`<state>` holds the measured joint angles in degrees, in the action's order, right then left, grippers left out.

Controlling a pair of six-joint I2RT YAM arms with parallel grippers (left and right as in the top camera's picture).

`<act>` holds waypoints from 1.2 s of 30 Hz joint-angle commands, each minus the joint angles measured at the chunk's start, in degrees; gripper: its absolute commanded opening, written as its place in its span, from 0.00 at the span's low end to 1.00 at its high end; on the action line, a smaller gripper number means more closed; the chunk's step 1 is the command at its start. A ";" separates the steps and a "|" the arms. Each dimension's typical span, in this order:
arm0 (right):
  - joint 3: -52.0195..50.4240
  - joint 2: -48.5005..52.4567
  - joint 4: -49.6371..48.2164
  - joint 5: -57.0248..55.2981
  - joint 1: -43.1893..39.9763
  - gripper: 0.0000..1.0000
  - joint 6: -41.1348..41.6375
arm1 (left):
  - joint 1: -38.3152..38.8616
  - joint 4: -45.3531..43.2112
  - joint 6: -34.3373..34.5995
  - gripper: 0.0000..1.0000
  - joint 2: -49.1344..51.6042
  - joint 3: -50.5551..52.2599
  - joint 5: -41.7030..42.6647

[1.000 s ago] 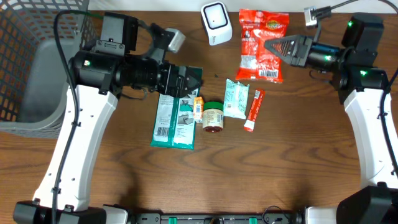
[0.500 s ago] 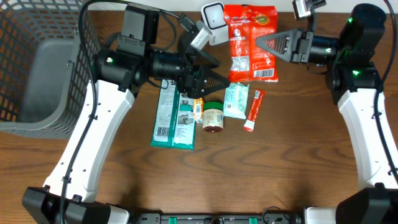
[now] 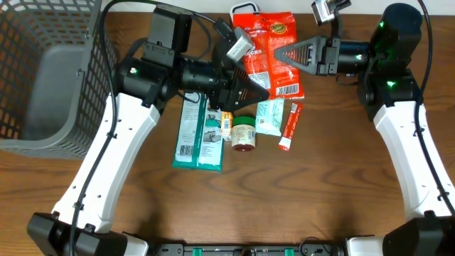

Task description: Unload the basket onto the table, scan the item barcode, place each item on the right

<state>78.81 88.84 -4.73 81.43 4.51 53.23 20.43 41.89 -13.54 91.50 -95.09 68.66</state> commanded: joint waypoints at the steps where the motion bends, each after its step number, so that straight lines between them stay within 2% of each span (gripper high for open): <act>1: 0.96 -1.53 -0.92 -1.05 0.85 0.01 0.98 | 0.24 -0.22 -0.79 0.43 0.04 -0.09 1.20; 3: 0.96 -1.53 -0.92 -1.03 0.85 0.01 0.98 | 0.24 -0.22 -0.76 0.34 0.04 -0.09 1.20; 8: 0.96 -1.53 -0.90 -1.46 0.83 0.03 0.42 | 0.24 -0.20 -0.76 0.24 0.04 -0.09 1.20; 10: 0.96 -1.51 -0.90 -1.66 0.83 0.14 -1.20 | 0.24 -0.17 -0.76 0.19 0.04 -0.09 1.20; 15: 0.96 -1.51 -0.87 -1.86 -0.17 0.44 -7.50 | 0.24 2.03 0.68 0.19 0.04 -0.09 1.20; 21: 0.96 -1.51 0.79 0.74 -2.05 0.63 -15.87 | 0.24 8.39 1.18 0.08 0.04 -0.09 1.22; 28: 0.92 0.02 6.67 7.69 -5.92 0.68 -21.42 | 0.24 12.31 1.11 0.07 0.04 -0.09 2.71; 36: 0.55 4.55 20.41 7.87 -6.23 0.68 -30.25 | 0.28 12.52 -0.17 0.07 0.04 -0.11 5.92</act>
<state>78.94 90.63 12.62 87.74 -1.91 29.30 20.47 54.19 -12.29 91.53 -95.09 71.46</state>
